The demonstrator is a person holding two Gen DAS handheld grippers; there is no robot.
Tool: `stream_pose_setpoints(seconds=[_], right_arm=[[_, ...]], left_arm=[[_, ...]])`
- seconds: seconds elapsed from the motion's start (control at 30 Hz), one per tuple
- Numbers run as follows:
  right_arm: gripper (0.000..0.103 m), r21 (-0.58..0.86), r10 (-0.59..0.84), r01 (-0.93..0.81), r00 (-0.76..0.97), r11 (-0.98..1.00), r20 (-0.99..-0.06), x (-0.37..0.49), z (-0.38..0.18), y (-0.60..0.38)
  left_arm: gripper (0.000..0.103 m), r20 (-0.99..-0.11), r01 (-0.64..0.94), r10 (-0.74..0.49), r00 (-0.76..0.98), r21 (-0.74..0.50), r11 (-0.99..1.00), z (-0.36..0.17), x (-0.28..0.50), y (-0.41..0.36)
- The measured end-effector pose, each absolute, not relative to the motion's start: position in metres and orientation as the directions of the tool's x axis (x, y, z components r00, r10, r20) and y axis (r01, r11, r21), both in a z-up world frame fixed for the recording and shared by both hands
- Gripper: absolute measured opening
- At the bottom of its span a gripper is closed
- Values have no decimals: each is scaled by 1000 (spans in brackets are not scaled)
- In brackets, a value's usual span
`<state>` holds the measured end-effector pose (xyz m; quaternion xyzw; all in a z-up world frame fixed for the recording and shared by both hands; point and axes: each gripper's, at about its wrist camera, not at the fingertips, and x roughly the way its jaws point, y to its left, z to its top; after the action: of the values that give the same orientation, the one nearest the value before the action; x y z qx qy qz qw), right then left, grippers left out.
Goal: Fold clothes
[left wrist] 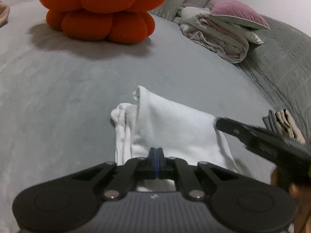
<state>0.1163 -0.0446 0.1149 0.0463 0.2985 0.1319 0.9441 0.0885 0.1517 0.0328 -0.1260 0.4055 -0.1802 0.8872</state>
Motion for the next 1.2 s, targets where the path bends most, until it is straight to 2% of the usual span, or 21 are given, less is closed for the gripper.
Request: stream_pose_setpoints(seconds=[0.2, 0.37, 0.43, 0.63, 0.73, 0.93, 1.13, 1.2], right_arm=[[25, 139, 265, -227, 763, 964, -590, 132, 104, -39], [25, 110, 248, -230, 750, 967, -614, 139, 96, -34], [25, 93, 242, -235, 755, 967, -609, 137, 95, -33], [25, 42, 226, -251, 771, 967, -595, 130, 93, -29], [25, 30, 224, -255, 776, 966, -590, 128, 93, -29], [25, 51, 243, -263, 783, 964, -573, 123, 98, -35], [26, 159, 314, -271, 774, 949, -550, 83, 108, -35], [25, 113, 285, -271, 770, 956, -571, 75, 99, -26]], left_arm=[[3, -676, 255, -427, 600, -345, 903, 41, 90, 152], [6, -544, 274, -476, 692, -412, 869, 69, 94, 163], [6, -524, 283, -478, 705, -411, 867, 72, 101, 157], [5, -589, 245, -396, 704, -323, 914, 50, 128, 135], [3, -628, 196, -372, 684, -332, 923, 41, 136, 138], [3, -637, 202, -357, 683, -305, 931, 38, 131, 140], [3, -625, 208, -387, 677, -342, 916, 41, 131, 145], [3, -625, 204, -387, 678, -346, 916, 44, 127, 147]])
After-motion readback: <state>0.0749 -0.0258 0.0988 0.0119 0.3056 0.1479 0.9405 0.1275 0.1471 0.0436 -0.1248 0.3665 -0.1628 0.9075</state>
